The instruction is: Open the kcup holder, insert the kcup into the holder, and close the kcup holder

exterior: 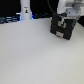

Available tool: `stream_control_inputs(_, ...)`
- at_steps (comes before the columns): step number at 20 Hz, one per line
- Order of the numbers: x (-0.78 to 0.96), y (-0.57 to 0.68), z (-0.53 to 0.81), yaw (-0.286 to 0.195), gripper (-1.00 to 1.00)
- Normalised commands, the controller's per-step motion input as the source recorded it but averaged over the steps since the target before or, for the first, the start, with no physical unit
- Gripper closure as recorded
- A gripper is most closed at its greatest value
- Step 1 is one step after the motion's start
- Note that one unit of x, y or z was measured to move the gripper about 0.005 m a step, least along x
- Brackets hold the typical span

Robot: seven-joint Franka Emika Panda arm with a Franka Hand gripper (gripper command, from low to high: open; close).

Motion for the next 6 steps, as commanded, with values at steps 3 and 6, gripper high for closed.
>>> stream_control_inputs(3, 0.01, -0.01, 0.00, 0.001, -1.00)
stream_control_inputs(6, 0.01, -0.01, 0.00, 0.002, -1.00)
